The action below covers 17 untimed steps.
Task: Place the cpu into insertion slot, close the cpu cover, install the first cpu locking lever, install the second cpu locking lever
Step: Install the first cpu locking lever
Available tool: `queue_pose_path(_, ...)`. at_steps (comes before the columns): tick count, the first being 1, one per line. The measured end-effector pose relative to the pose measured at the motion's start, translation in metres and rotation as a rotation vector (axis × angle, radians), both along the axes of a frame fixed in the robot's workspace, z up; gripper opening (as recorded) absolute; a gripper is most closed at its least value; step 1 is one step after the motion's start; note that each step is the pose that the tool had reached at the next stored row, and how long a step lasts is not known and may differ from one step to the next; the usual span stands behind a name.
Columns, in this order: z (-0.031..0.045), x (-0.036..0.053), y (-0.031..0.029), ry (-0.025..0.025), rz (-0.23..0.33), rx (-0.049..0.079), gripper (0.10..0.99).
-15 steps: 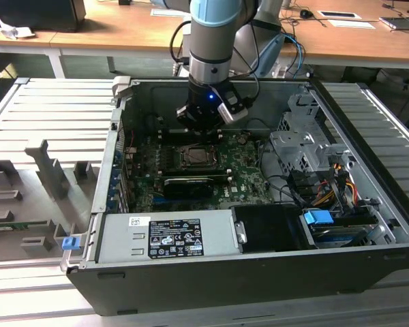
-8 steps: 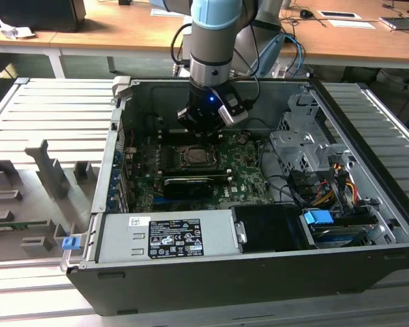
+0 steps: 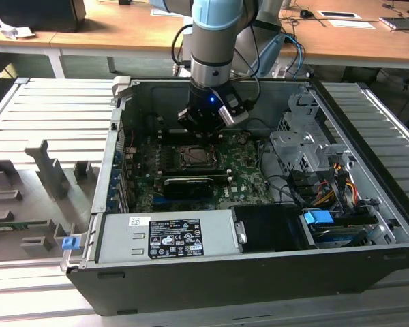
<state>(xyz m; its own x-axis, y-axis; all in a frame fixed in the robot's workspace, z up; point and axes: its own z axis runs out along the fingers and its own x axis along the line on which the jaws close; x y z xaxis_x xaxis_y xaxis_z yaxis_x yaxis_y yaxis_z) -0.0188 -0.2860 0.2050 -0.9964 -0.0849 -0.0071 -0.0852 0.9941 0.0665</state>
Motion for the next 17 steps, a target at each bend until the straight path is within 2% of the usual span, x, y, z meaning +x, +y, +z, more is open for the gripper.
queue_pose_path(2,0.0000,0.0001,0.0000,0.0002,0.000,-0.001,0.106)
queue_pose_path(9,-0.0028,0.0002,0.0000,0.0003,0.000,-0.021,0.106)
queue_pose_path(14,-0.0044,0.0005,0.0001,0.0013,0.000,-0.021,0.106)
queue_pose_path(16,-0.0021,0.0008,0.0005,0.0003,0.000,-0.019,0.106)
queue_pose_path(17,0.0057,0.0006,0.0002,0.0028,0.000,-0.021,0.106)
